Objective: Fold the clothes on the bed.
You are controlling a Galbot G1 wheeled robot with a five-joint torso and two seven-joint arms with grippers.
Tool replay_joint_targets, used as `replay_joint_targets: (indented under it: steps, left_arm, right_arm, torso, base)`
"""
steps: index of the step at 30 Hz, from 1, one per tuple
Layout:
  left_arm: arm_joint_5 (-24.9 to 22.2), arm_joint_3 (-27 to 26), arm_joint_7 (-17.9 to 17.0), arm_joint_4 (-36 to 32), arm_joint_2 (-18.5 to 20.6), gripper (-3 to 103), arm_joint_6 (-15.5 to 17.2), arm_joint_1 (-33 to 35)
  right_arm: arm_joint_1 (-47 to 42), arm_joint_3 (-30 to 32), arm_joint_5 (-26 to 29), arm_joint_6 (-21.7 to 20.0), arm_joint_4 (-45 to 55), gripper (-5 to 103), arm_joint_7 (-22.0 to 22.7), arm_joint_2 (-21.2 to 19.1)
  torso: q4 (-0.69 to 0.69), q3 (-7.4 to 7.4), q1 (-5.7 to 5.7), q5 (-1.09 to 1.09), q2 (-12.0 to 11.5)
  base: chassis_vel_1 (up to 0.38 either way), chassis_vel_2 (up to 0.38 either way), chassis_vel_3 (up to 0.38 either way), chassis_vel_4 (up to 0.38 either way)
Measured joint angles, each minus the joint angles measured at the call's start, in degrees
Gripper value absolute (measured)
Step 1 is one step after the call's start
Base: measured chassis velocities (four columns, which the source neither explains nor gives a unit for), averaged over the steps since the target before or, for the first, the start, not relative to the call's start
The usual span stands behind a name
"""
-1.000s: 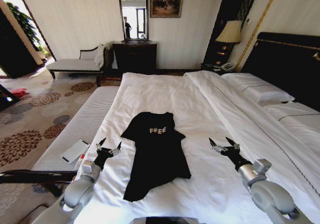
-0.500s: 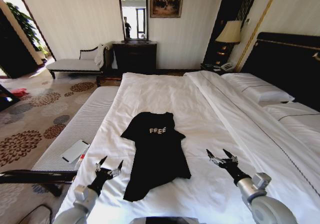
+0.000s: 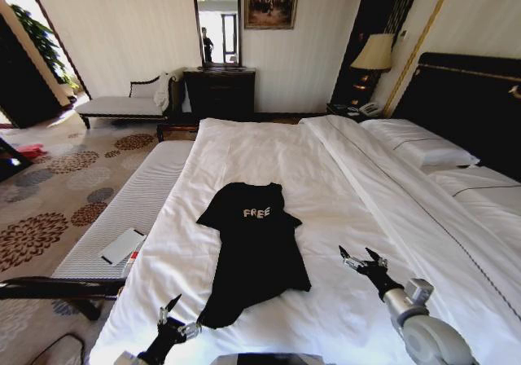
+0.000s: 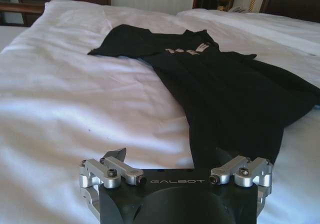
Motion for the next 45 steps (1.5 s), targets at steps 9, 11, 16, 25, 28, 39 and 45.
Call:
replay_joint_targets:
  steps: [9,11,16,25,28,39,45]
  left_arm:
    - [0.1,4.2,0.2,1.4,0.8,100,0.6,-1.6]
    - [0.5,5.1,0.2,1.7,0.7,100,0.6,-2.1]
    - [1.4,6.4,0.1,2.0,0.6,89,0.5,-3.1]
    - [1.6,6.9,-0.1,1.7,2.0,51,0.3,-4.2]
    - [1.7,6.9,-0.3,1.6,3.6,45,0.3,-4.6]
    - [0.3,6.1,-0.9,0.6,3.9,7,0.9,-5.4]
    - [-3.0,2.2,-1.1,-1.4,2.5,2,1.2,-5.1]
  right_arm:
    - [0.6,-0.3,0.3,-0.4,-0.5,100,0.5,-0.4]
    - [0.6,-0.3,0.3,-0.4,-0.7,100,0.5,-0.4]
    - [0.8,-0.4,0.2,-0.5,-1.2,100,0.6,-0.4]
    - [1.2,-1.0,-0.7,-0.5,-2.1,100,0.7,-0.4]
    - [1.5,-1.2,-0.7,-0.6,-2.3,100,0.8,-0.5]
    - [0.1,-0.8,6.5,-3.5,0.4,100,1.4,-0.7]
    - [-2.9,-1.3,11.6,-8.5,4.8,100,-0.3,-1.0]
  torso:
    - [-0.01,0.00,0.00,0.00,0.0]
    - [-0.01,0.00,0.00,0.01,0.0]
    - [0.00,0.00,0.00,0.02,0.0]
    - [0.01,0.00,0.00,0.01,0.0]
    - [-0.01,0.00,0.00,0.02,0.0]
    - [-0.01,0.00,0.00,0.01,0.0]
    - [0.00,0.00,0.00,0.00,0.0]
  base:
    - [0.000,0.000,0.000,0.000]
    - [0.000,0.000,0.000,0.000]
    - [0.000,0.000,0.000,0.000]
    - [0.000,0.000,0.000,0.000]
    - [0.000,0.000,0.000,0.000]
    - [0.000,0.000,0.000,0.000]
    - [0.000,0.000,0.000,0.000]
